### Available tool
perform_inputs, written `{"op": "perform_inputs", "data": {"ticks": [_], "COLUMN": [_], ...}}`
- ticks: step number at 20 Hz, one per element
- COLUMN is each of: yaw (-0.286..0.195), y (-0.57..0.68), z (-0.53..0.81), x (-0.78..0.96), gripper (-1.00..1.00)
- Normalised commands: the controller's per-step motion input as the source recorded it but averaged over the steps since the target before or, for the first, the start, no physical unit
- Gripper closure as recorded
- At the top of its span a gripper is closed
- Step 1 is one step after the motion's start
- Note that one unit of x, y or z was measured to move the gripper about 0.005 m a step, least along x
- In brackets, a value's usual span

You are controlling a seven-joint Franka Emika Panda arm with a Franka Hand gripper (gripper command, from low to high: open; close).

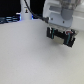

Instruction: Open the kcup holder, insert the kcup into the holder, and close the kcup holder

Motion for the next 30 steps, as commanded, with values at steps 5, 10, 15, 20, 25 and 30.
{"op": "perform_inputs", "data": {"ticks": [5, 10, 15, 20, 25, 30], "yaw": [0.214, 0.155, 0.111, 0.077, 0.072, 0.062], "y": [0.24, 0.36, 0.53, 0.63, 0.65, 0.61], "z": [-0.16, -0.05, -0.01, 0.01, 0.01, 0.01], "x": [-0.09, -0.30, -0.35, -0.40, -0.44, -0.61], "gripper": [-1.00, -1.00, -1.00, -1.00, -1.00, -1.00]}}
